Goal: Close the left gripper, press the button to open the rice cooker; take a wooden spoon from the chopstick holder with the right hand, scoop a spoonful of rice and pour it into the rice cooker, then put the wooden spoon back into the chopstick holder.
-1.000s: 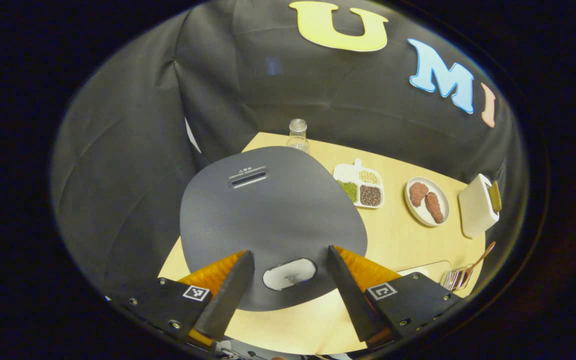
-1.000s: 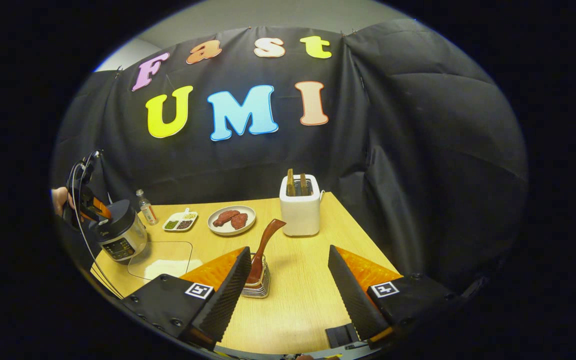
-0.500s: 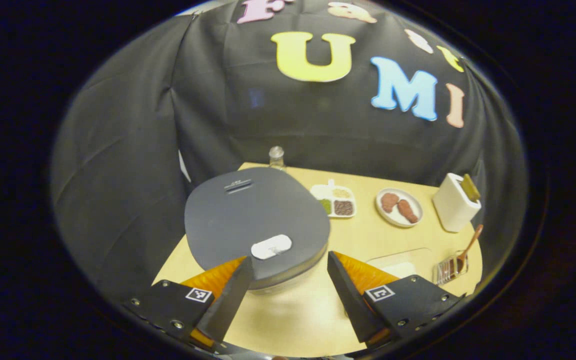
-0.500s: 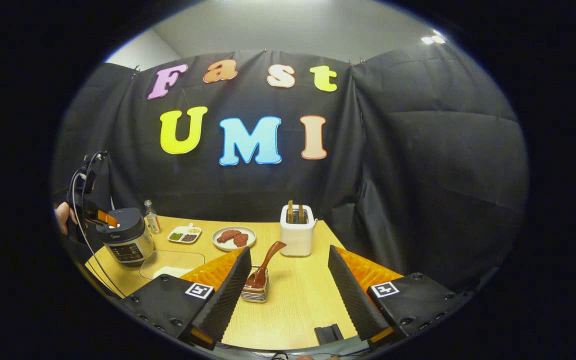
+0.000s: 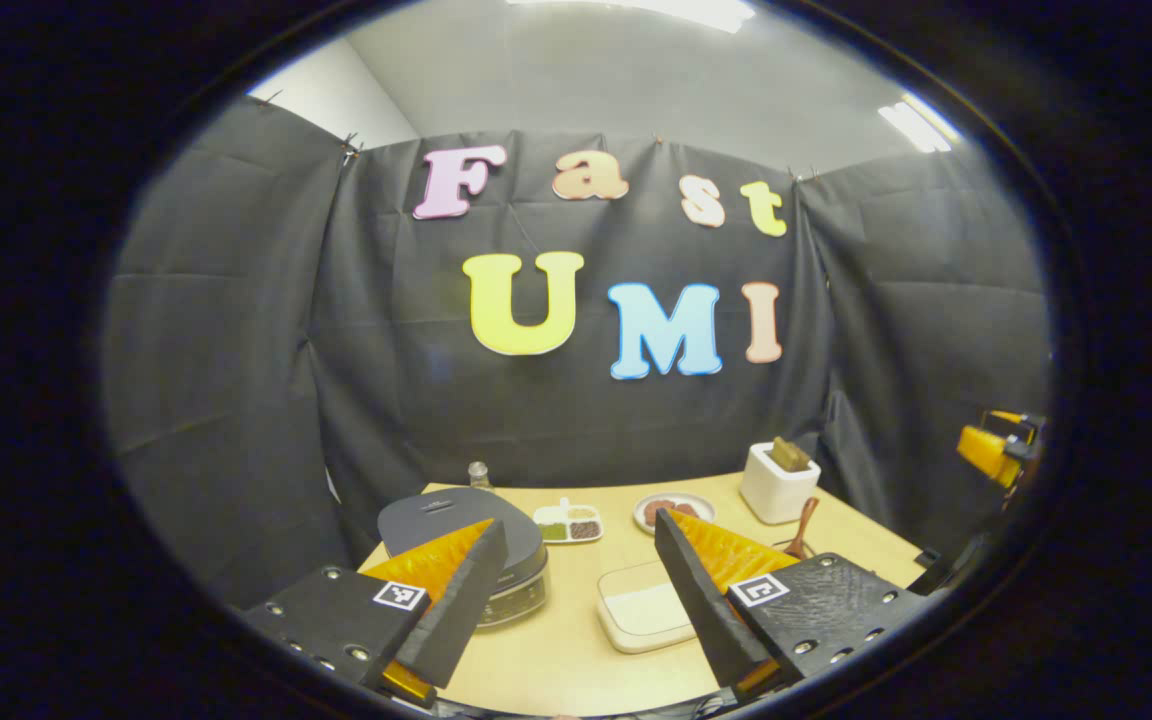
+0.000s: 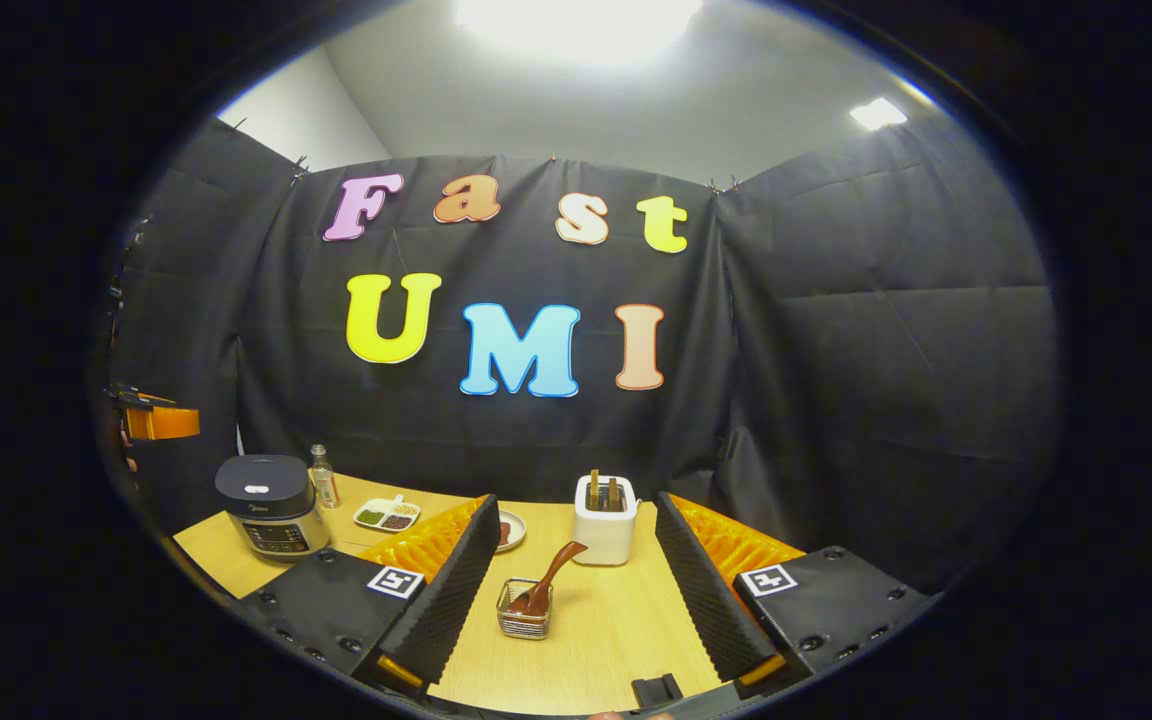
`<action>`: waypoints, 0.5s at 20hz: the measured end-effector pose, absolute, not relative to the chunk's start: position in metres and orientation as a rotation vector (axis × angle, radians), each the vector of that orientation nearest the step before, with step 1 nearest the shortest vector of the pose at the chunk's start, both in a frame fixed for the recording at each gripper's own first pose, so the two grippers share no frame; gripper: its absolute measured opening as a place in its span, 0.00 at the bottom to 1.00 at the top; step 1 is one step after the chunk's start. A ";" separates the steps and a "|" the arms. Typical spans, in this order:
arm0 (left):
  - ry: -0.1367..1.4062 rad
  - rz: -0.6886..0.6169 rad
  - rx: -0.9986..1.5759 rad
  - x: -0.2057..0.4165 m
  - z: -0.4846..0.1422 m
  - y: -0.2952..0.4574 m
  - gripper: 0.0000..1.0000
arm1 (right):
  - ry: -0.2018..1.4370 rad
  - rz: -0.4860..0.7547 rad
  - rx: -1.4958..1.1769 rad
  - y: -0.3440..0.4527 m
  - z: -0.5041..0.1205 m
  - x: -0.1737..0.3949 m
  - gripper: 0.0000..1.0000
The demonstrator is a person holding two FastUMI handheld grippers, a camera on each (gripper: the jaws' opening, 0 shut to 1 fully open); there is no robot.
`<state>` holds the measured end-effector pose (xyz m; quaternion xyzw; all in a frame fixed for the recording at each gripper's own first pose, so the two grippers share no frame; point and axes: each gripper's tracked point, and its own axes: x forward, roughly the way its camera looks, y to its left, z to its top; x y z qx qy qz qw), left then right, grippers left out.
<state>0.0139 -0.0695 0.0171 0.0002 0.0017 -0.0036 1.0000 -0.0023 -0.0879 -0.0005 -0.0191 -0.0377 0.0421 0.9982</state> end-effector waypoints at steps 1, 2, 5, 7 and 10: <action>-0.004 -0.006 -0.008 0.002 0.017 -0.066 0.96 | -0.074 0.092 -0.035 -0.084 -0.001 -0.001 0.99; -0.011 0.010 -0.011 -0.009 0.014 -0.057 0.96 | -0.066 0.101 -0.030 -0.079 -0.004 0.000 0.99; -0.042 0.054 0.028 -0.035 0.011 -0.033 0.94 | -0.055 0.134 -0.018 -0.064 -0.006 0.002 0.99; -0.026 0.073 0.020 -0.044 -0.003 -0.025 0.95 | -0.040 0.144 -0.026 -0.060 -0.010 0.003 0.99; -0.014 0.088 -0.031 -0.047 -0.013 -0.017 0.96 | -0.029 0.154 -0.037 -0.050 -0.009 0.006 0.94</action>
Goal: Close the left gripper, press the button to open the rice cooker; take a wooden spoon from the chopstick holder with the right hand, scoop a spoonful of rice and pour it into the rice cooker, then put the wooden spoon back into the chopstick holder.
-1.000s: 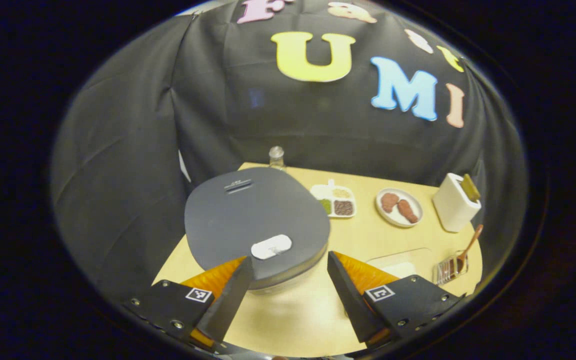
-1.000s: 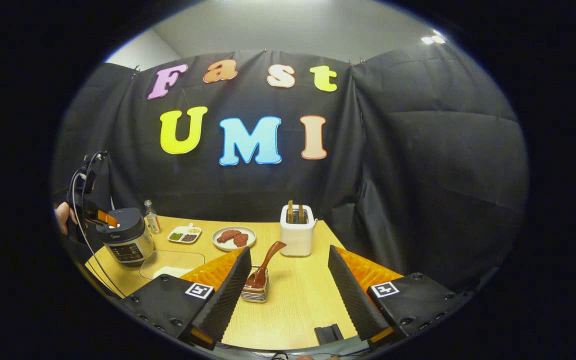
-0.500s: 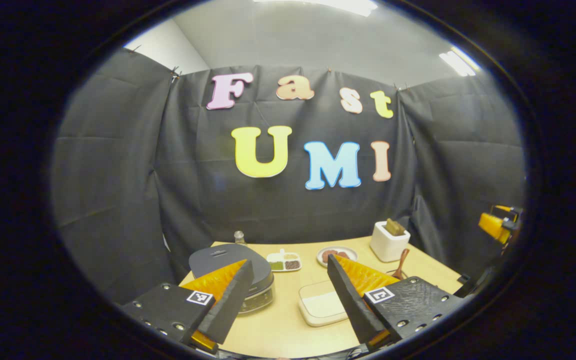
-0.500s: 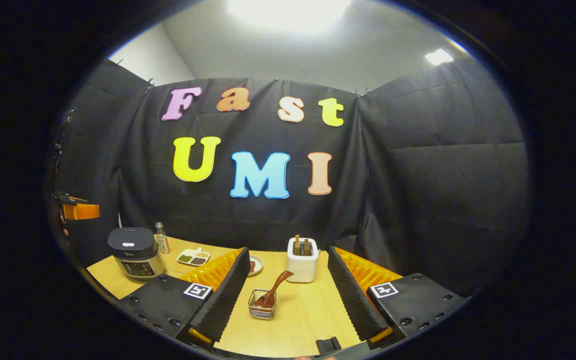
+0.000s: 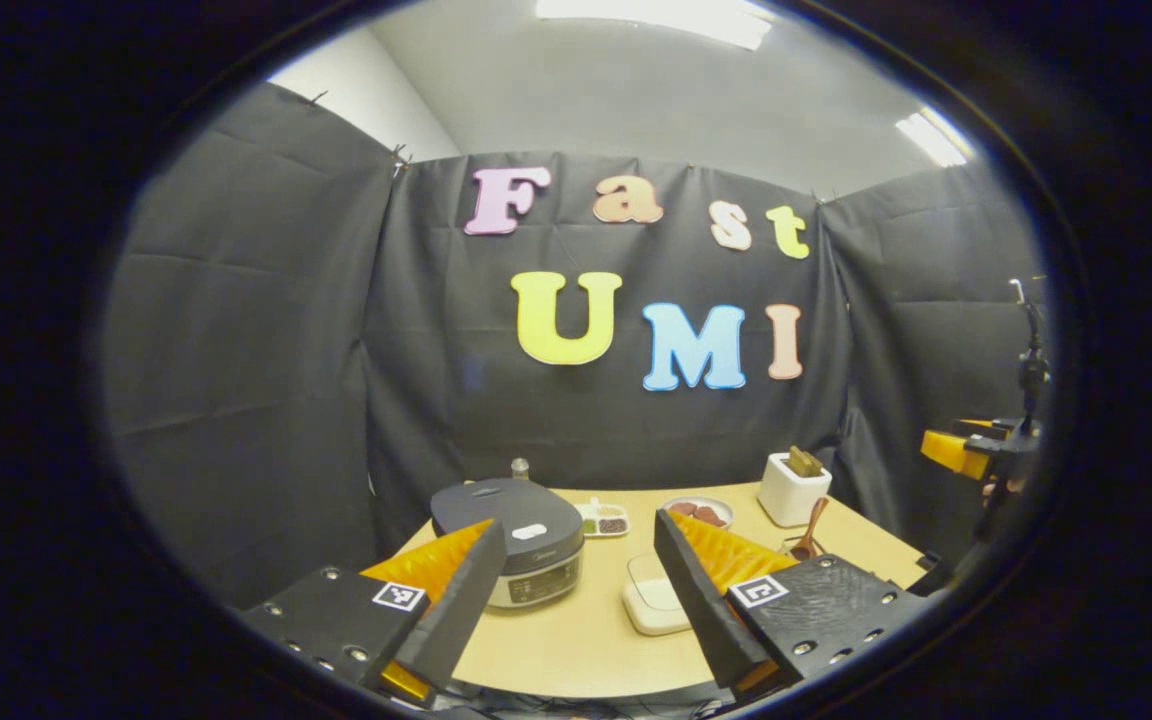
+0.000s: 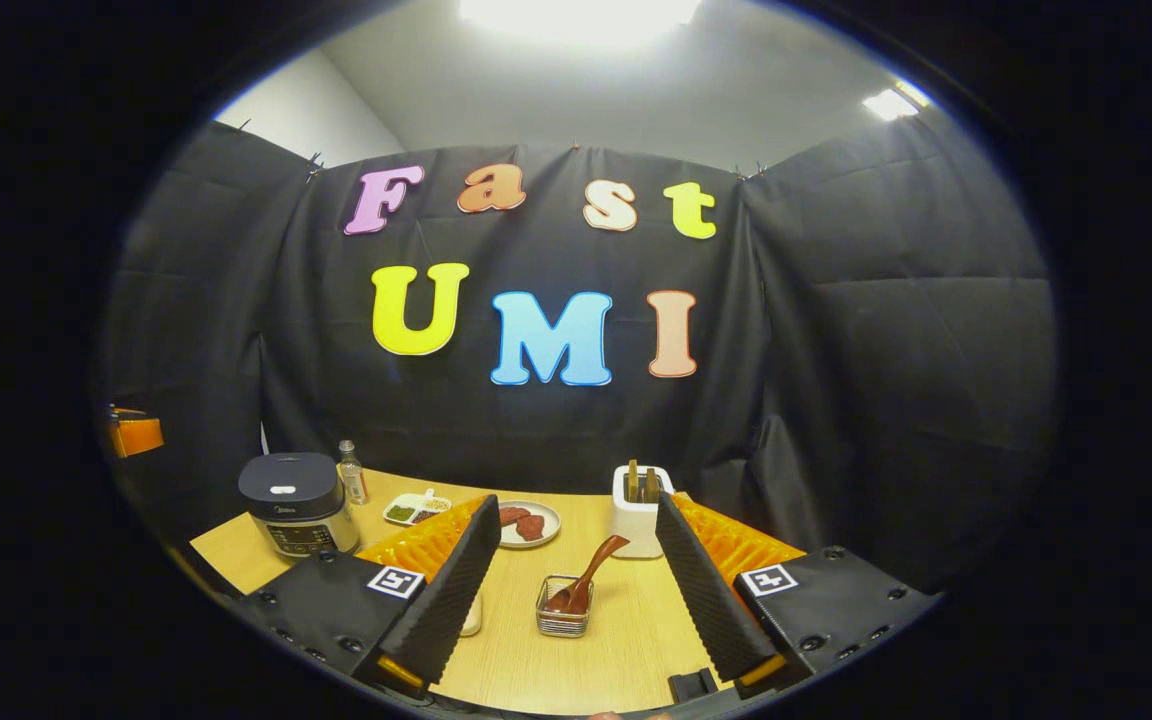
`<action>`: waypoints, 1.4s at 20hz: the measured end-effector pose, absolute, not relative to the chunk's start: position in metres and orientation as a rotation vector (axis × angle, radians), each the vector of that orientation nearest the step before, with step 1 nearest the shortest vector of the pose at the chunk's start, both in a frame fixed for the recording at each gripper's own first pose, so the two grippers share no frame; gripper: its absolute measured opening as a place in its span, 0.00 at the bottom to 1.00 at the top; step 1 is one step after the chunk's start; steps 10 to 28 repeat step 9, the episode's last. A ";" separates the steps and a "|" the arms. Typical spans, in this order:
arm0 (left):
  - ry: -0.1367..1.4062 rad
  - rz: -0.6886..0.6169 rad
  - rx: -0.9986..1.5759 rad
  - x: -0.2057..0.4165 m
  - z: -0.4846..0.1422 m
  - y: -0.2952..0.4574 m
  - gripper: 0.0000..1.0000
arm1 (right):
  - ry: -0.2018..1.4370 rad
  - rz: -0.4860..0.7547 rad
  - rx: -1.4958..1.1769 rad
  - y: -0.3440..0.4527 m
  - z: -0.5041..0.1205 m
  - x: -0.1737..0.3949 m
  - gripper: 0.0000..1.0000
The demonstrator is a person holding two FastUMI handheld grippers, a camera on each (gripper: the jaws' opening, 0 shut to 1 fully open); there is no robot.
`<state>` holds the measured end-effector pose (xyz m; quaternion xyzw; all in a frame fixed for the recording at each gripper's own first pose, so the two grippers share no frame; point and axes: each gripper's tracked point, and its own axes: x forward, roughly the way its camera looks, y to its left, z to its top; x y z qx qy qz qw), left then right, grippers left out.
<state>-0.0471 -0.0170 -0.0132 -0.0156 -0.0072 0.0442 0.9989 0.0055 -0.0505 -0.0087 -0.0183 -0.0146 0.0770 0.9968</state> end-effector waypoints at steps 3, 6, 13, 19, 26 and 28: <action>-0.003 0.082 -0.037 -0.050 -0.018 -0.014 0.96 | -0.038 0.163 -0.036 -0.041 0.004 0.004 0.99; -0.007 0.063 -0.062 -0.055 -0.016 -0.021 0.96 | -0.068 0.208 -0.017 -0.022 0.020 0.004 0.99; -0.001 0.064 -0.089 -0.057 -0.026 -0.023 0.96 | -0.041 0.233 -0.021 -0.010 0.020 0.011 0.99; -0.001 0.064 -0.089 -0.057 -0.026 -0.023 0.96 | -0.041 0.233 -0.021 -0.010 0.020 0.011 0.99; -0.001 0.064 -0.089 -0.057 -0.026 -0.023 0.96 | -0.041 0.233 -0.021 -0.010 0.020 0.011 0.99; -0.001 0.064 -0.089 -0.057 -0.026 -0.023 0.96 | -0.041 0.233 -0.021 -0.010 0.020 0.011 0.99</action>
